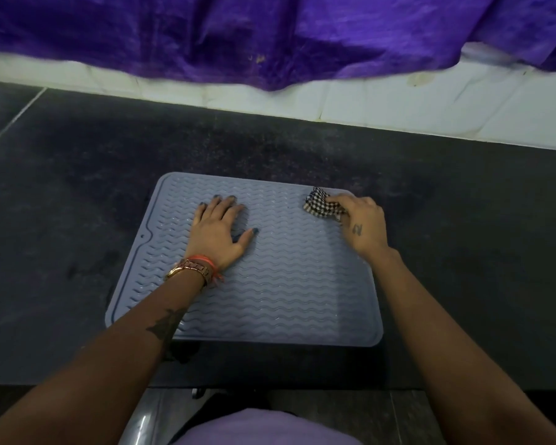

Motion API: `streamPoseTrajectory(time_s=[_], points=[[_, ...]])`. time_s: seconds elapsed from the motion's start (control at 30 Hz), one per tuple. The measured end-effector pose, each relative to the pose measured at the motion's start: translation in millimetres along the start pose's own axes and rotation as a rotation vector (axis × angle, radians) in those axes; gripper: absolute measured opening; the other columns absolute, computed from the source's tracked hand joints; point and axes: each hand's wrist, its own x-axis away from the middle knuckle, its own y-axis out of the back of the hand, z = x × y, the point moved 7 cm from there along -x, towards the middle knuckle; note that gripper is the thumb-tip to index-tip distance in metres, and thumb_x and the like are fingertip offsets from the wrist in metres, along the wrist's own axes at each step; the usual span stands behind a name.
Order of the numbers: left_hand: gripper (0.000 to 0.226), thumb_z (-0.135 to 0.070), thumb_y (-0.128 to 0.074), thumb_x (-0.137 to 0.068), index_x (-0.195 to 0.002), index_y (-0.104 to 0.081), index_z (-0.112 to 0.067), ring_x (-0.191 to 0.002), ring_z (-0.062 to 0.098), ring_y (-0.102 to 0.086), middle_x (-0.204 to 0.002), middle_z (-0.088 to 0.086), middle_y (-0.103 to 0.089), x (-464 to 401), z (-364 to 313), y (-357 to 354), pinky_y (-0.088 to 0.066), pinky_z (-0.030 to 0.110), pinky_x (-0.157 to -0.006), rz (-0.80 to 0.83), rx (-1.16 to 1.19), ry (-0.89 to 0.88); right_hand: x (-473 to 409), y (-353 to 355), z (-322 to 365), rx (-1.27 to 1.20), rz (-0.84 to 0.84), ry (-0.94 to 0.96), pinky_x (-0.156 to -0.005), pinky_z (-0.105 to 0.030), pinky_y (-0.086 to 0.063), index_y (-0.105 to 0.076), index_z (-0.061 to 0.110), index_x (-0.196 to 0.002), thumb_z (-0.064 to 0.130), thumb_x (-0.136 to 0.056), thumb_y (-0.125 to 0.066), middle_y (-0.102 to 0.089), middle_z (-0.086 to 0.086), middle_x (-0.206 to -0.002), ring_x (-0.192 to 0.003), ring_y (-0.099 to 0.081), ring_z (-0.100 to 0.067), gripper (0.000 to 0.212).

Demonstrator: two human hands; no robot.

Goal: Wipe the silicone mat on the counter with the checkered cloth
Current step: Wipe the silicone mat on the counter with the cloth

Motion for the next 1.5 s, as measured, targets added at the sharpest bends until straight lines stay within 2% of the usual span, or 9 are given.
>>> streamPoseTrajectory(time_s=[0.1, 0.4, 0.5, 0.67, 0.8, 1.07, 1.23, 1.37, 1.5], points=[[0.074, -0.063, -0.03, -0.079, -0.138, -0.041, -0.02, -0.142, 0.025, -0.022, -0.15, 0.004, -0.035, -0.8, 0.4, -1.3, -0.006, 0.043, -0.118, 0.008, 0.013, -0.002, 7.8, 15.2, 3.5, -0.08, -0.071, 0.009, -0.086, -0.043, -0.046, -0.064, 0.023, -0.113, -0.002, -0.081, -0.052, -0.068, -0.008, -0.111, -0.099, -0.056, -0.034, 0.042], [0.072, -0.059, -0.033, -0.079, -0.138, -0.04, -0.02, -0.143, 0.025, -0.02, -0.151, 0.004, -0.034, -0.7, 0.4, 0.3, -0.005, 0.042, -0.118, 0.013, 0.019, -0.002, 50.1, 13.0, 18.1, -0.09, -0.077, 0.027, -0.086, -0.043, -0.046, -0.065, 0.02, -0.111, -0.007, -0.078, -0.052, -0.068, -0.004, -0.112, -0.098, -0.056, -0.031, 0.044], [0.072, -0.06, -0.033, -0.078, -0.138, -0.04, -0.02, -0.143, 0.025, -0.02, -0.151, 0.003, -0.034, -1.3, 0.2, -1.0, -0.006, 0.042, -0.118, 0.012, 0.006, -0.003, 73.3, 3.8, 26.4, -0.045, -0.056, 0.03, -0.094, -0.042, -0.038, -0.063, 0.022, -0.114, -0.009, -0.078, -0.05, -0.064, 0.002, -0.12, -0.105, -0.052, -0.025, 0.049], [0.071, -0.06, -0.032, -0.079, -0.138, -0.04, -0.02, -0.143, 0.025, -0.02, -0.151, 0.004, -0.034, -1.4, 0.3, -1.4, -0.007, 0.043, -0.118, 0.012, 0.016, -0.008, 80.6, 16.4, 31.1, -0.064, -0.128, 0.005, -0.084, -0.041, -0.043, -0.066, 0.021, -0.108, -0.011, -0.075, -0.053, -0.068, -0.001, -0.11, -0.096, -0.057, -0.029, 0.048], [0.071, -0.06, -0.032, -0.08, -0.138, -0.04, -0.02, -0.142, 0.026, -0.02, -0.151, 0.004, -0.034, -1.5, 0.9, -2.0, -0.007, 0.044, -0.118, 0.021, 0.005, -0.014, 100.8, 9.5, 38.5, -0.041, -0.09, -0.015, -0.094, -0.044, -0.038, -0.065, 0.02, -0.111, -0.013, -0.073, -0.052, -0.066, 0.001, -0.116, -0.105, -0.054, -0.025, 0.052], [0.072, -0.06, -0.03, -0.08, -0.139, -0.039, -0.02, -0.143, 0.026, -0.018, -0.152, 0.004, -0.032, -2.0, 1.3, -4.9, -0.004, 0.044, -0.118, 0.035, 0.002, -0.013, 129.0, 18.0, 44.4, -0.013, -0.153, 0.02, -0.082, -0.045, -0.048, -0.068, 0.018, -0.105, -0.015, -0.068, -0.06, -0.07, 0.0, -0.107, -0.092, -0.06, -0.029, 0.051], [0.071, -0.06, -0.031, -0.08, -0.139, -0.039, -0.02, -0.143, 0.026, -0.019, -0.151, 0.005, -0.033, -2.9, 2.3, -6.9, -0.005, 0.044, -0.118, 0.03, 0.005, -0.019, 145.1, 24.9, 41.9, 0.004, -0.177, 0.004, -0.083, -0.042, -0.046, -0.067, 0.021, -0.107, -0.002, -0.074, -0.052, -0.069, 0.001, -0.109, -0.095, -0.06, -0.027, 0.043], [0.07, -0.059, -0.033, -0.08, -0.137, -0.042, -0.019, -0.142, 0.028, -0.021, -0.15, 0.006, -0.036, -3.5, 3.2, -8.0, -0.007, 0.045, -0.117, 0.022, 0.014, -0.016, 168.0, 22.0, 47.0, -0.013, -0.166, -0.005, -0.087, -0.046, -0.047, -0.068, 0.019, -0.106, -0.013, -0.072, -0.06, -0.068, 0.001, -0.112, -0.098, -0.059, -0.028, 0.048], [0.07, -0.059, -0.033, -0.08, -0.136, -0.042, -0.019, -0.142, 0.028, -0.022, -0.149, 0.006, -0.036, -4.2, 3.8, -9.6, -0.008, 0.046, -0.117, 0.02, 0.012, -0.021, 189.5, 27.5, 46.5, -0.008, -0.239, -0.021, -0.086, -0.043, -0.047, -0.068, 0.019, -0.106, -0.003, -0.075, -0.051, -0.068, 0.002, -0.112, -0.098, -0.059, -0.025, 0.042]])
